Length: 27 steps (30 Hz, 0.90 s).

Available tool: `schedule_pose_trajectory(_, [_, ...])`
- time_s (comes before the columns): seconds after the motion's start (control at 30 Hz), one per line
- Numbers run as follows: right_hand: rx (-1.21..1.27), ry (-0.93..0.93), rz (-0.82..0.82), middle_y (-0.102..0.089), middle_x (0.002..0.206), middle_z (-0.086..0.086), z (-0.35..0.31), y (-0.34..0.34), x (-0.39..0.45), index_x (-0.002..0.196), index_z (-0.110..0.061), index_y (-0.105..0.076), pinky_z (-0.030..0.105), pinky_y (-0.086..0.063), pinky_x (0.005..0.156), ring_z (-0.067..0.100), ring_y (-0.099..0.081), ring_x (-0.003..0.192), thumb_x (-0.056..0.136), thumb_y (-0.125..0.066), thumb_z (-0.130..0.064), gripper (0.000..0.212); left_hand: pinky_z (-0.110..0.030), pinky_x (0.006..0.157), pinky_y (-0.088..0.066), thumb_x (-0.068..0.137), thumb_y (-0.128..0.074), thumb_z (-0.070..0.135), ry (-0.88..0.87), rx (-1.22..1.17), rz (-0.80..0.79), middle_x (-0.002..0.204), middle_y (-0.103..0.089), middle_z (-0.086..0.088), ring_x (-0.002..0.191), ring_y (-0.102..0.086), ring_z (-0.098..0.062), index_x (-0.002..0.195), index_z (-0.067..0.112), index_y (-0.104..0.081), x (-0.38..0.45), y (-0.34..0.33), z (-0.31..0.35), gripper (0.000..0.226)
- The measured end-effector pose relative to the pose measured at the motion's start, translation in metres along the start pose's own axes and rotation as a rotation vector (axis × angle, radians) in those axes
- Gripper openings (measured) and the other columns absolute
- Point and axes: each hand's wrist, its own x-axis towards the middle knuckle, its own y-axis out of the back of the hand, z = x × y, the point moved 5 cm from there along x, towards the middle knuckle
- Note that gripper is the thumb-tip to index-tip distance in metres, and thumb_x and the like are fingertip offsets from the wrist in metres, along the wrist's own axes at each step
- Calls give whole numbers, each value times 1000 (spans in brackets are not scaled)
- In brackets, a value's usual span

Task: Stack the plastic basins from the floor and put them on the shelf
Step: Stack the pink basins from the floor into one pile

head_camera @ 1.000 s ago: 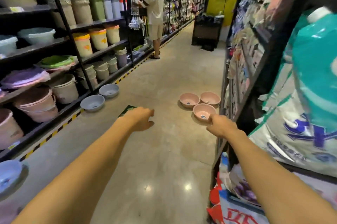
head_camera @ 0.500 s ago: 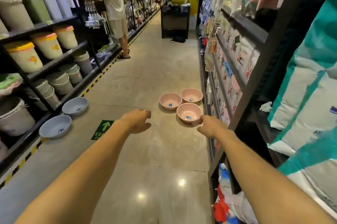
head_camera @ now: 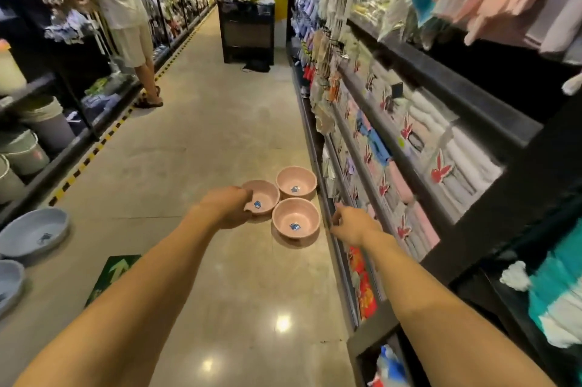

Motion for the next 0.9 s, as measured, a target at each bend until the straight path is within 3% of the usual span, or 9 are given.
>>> schedule_pose_trajectory(0.23, [28,-43,-54,-65,130,11,7,25,142,132,-20,-60,45,-53,97,31,-62,116,95,-61,-33,39,-36,85,-49,97,-57,48,-27,-24,-70,136,-62,-9,117,-62,-31,138,17,-56,140,4,-9,51])
schedule_pose_trajectory(0.37, [51,-45,-84,-67,125,11,6,48,224,127,-20,-59,47,-54,95,31,-63,111,94,-60,-34,35,-40,91,-52,99,-56,38,-15,-9,-95,138,-61,-9,117,-62,-31,138,17,-55,223,23,-23,44])
schedule_pose_trajectory(0.67, [42,-68,-133,-67,126,13,-1,84,391,128,-17,-60,46,-52,98,33,-62,115,95,-59,-27,34,-37,85,-48,98,-57,40,-42,-33,-150,138,-62,-8,118,-61,-31,141,20,-52,402,31,-56,47])
schedule_pose_trajectory(0.9, [21,-145,-159,-65,130,12,-10,90,522,131,-18,-59,45,-53,97,33,-63,115,96,-59,-29,37,-40,88,-52,99,-55,37,-123,-70,-191,132,-64,-12,115,-62,-33,136,15,-55,548,21,-86,43])
